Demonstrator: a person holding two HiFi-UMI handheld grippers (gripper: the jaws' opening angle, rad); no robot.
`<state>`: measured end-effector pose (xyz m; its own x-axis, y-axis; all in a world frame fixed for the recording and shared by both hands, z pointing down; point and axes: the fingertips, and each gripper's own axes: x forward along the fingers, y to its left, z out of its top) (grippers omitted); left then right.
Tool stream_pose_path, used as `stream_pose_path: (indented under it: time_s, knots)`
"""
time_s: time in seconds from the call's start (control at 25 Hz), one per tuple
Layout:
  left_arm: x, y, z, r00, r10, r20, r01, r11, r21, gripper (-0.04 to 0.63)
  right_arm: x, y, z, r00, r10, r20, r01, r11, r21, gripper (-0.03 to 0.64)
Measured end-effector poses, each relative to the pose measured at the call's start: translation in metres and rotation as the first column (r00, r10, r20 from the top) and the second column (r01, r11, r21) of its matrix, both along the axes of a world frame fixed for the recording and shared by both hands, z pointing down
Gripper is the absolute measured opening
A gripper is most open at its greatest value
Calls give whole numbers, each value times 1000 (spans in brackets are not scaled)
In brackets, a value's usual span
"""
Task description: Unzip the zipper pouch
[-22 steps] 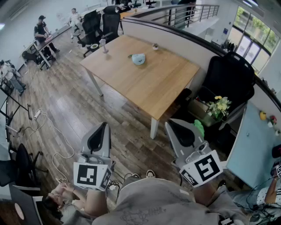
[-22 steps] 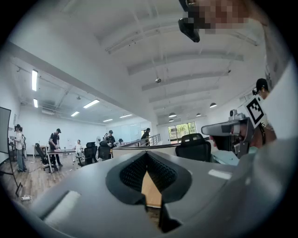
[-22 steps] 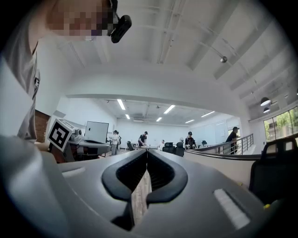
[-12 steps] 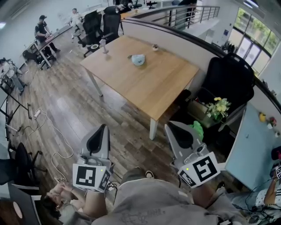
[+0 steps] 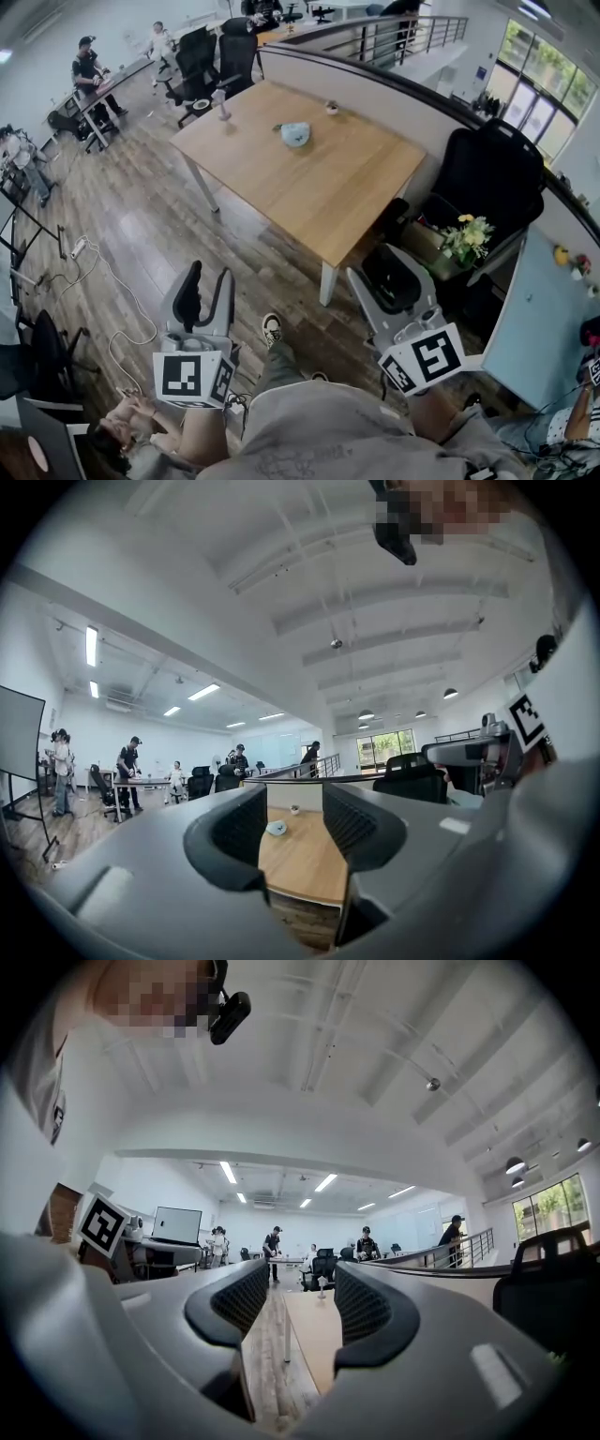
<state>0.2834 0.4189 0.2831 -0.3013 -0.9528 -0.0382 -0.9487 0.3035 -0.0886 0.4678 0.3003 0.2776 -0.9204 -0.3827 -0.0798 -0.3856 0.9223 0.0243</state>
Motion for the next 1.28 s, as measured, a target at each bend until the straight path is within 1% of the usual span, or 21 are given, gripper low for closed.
stream_pose_path:
  time_s: [0.2, 0.36, 0.64, 1.0, 1.16, 1.28]
  knots:
    - [-27, -22, 8, 1000, 7, 9, -6, 1000, -24, 186, -34, -23, 15, 999, -15, -33, 15, 1000, -10, 207]
    - [-65, -41, 9, 1000, 14, -1, -14, 999, -30, 186, -72, -42, 18, 999, -18, -49, 17, 1000, -17, 207]
    - [-152, -88, 10, 999, 49, -11, -50, 998, -43, 186, -157, -89, 22, 997, 9, -81, -12, 999, -32, 207]
    - [-281, -154, 2, 991, 134, -16, -135, 988, -70, 186, -275, -153, 17, 989, 101, -105, -108, 993, -57, 207]
    - [-328, -179, 2, 985, 172, -15, -173, 982, -78, 186, -319, -175, 21, 984, 137, -117, -146, 987, -73, 207]
    - [-355, -194, 2, 981, 195, -14, -196, 977, -87, 186, -343, -187, 25, 980, 157, -124, -168, 982, -90, 207]
